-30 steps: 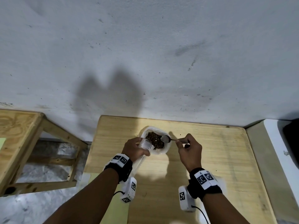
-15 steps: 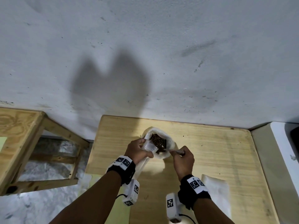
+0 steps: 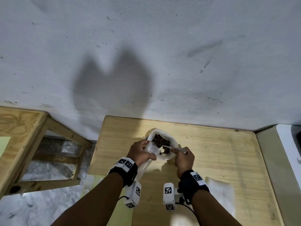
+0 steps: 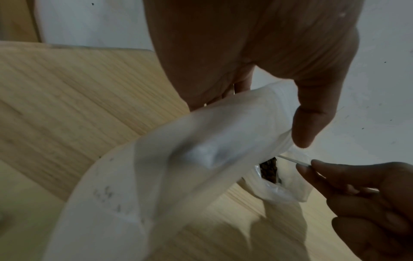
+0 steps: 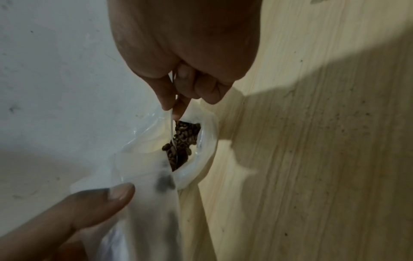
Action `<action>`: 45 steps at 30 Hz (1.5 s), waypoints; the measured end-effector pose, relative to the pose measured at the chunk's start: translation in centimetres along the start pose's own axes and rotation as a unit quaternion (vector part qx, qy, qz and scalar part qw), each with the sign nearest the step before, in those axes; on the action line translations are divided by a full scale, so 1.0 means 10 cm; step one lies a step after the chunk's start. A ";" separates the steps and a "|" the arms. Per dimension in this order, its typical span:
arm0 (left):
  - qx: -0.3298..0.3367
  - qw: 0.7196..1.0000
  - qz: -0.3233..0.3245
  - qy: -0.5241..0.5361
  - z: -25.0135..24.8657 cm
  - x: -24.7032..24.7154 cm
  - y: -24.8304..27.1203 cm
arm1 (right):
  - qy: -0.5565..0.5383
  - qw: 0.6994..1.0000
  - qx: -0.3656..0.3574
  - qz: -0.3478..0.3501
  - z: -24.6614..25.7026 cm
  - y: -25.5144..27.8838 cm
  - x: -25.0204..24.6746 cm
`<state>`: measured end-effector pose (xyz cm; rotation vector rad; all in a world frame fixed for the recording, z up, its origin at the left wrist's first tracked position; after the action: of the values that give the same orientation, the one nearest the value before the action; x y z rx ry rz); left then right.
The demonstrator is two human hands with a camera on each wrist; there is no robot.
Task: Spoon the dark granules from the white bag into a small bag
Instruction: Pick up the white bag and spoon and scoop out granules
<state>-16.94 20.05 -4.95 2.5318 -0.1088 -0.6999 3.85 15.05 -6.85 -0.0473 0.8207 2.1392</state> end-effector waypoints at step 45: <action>0.020 0.999 -0.040 -0.024 0.09 0.08 0.32 | -0.045 0.970 -0.236 0.036 0.54 0.27 -0.56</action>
<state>-16.52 16.70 -4.36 2.5699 -0.0386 -0.7972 6.90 13.02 0.53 -0.1681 0.2508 2.3442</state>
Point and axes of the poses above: each hand's wrist, its own y-axis away from the middle knuckle, its own x-axis out of the palm, z = x × y, the point moved 5 cm from there along -y, towards the middle knuckle, and after that the axes turned 13 degrees about -z, right-handed, at the moved point
